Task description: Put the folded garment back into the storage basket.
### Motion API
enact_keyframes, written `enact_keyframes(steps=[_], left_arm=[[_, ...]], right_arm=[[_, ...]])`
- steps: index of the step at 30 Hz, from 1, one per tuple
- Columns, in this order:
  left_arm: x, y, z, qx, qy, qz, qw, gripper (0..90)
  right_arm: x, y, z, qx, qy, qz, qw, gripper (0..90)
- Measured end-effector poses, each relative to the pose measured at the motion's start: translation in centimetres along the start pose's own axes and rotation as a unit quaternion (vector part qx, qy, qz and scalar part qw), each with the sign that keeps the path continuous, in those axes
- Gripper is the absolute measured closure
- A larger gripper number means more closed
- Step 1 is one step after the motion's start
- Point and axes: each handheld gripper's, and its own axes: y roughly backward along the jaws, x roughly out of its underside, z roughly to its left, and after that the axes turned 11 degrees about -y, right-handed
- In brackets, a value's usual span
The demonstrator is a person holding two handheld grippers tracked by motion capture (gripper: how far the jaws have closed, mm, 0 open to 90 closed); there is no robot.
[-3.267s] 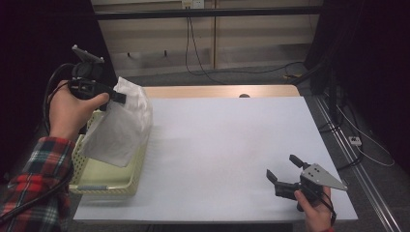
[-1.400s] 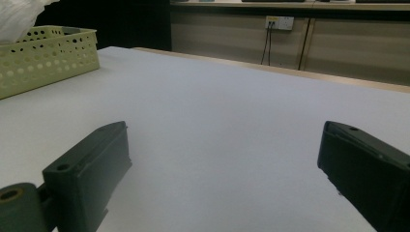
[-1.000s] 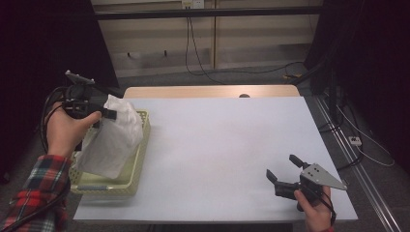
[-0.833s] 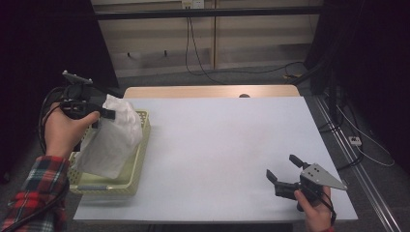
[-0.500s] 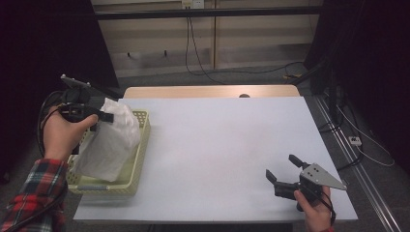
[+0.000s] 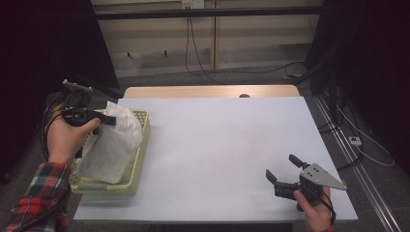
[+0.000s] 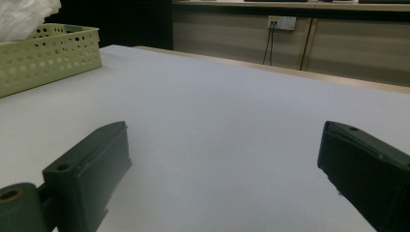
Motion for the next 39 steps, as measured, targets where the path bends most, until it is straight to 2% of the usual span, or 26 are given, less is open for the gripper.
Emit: enact_keyframes(steps=[11, 15, 21, 22, 24, 26, 27, 30, 34, 35, 36, 39], left_arm=[[1.2, -1.3, 0.8, 0.009, 0.008, 0.005, 0.9999, 81.6], [1.5, -1.5, 1.3, 0.006, 0.015, 0.005, 0.9999, 81.7], [1.9, -2.0, 1.6, 0.004, 0.013, 0.006, 0.9999, 81.7], [1.9, -2.1, 1.5, 0.003, 0.02, 0.001, 0.9998, 81.7], [2.0, -2.2, 1.7, 0.004, 0.01, 0.01, 0.9999, 81.6], [2.1, -2.4, 1.8, -0.001, 0.01, 0.01, 0.9999, 81.6], [2.1, -2.4, 1.7, -0.003, 0.016, 0.004, 0.9999, 81.6], [2.3, -2.4, 2.1, 0.0, 0.009, 0.012, 0.9999, 81.6], [2.5, -2.7, 2.4, 0.0, 0.013, 0.012, 0.9998, 81.6], [2.5, -2.8, 2.3, 0.001, 0.02, 0.007, 0.9998, 81.6], [2.6, -2.9, 2.4, 0.0, 0.013, 0.011, 0.9999, 81.7], [2.7, -3.2, 2.6, 0.0, 0.012, 0.016, 0.9998, 81.6]], right_arm=[[0.1, -0.3, 0.0, -0.001, -0.004, 0.005, 1.0, 3.6], [0.1, -0.3, -0.2, 0.0, -0.001, 0.004, 1.0, 3.6], [0.0, -0.2, 0.1, -0.002, 0.003, 0.003, 1.0, 3.6], [0.0, -0.3, 0.1, -0.002, 0.002, 0.003, 1.0, 3.6], [0.1, -0.3, 0.2, -0.003, 0.003, 0.003, 1.0, 3.6], [0.0, -0.2, 0.2, -0.005, 0.004, 0.003, 1.0, 3.6], [0.0, -0.2, 0.2, -0.004, 0.005, 0.003, 1.0, 3.6], [0.1, -0.3, 0.1, -0.001, 0.004, 0.004, 1.0, 3.6], [0.0, -0.2, 0.1, -0.001, 0.002, 0.003, 1.0, 3.6], [0.0, -0.3, 0.1, 0.0, 0.001, 0.004, 1.0, 3.6], [0.1, -0.3, 0.1, 0.0, 0.002, 0.004, 1.0, 3.6], [0.0, -0.2, 0.1, -0.001, 0.002, 0.002, 1.0, 3.6]])
